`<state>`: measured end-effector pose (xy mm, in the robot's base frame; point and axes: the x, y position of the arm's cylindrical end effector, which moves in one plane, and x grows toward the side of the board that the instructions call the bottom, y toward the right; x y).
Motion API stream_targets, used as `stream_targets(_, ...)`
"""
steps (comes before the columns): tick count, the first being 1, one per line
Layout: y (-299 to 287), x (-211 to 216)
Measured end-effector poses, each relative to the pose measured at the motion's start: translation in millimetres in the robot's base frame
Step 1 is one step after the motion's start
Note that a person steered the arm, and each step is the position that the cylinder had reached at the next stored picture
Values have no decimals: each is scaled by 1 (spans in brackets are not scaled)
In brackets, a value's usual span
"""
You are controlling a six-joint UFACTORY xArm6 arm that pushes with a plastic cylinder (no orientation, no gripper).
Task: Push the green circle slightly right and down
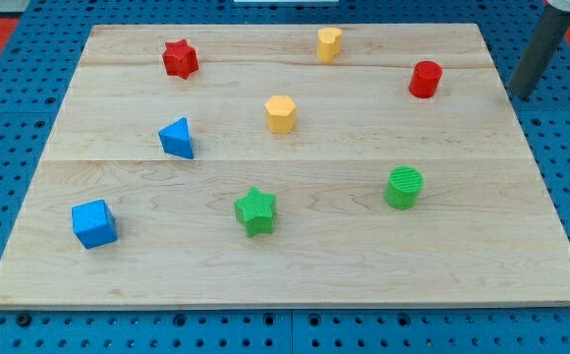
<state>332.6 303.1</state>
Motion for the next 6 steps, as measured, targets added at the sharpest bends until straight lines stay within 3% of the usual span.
stream_targets(6, 2, 26)
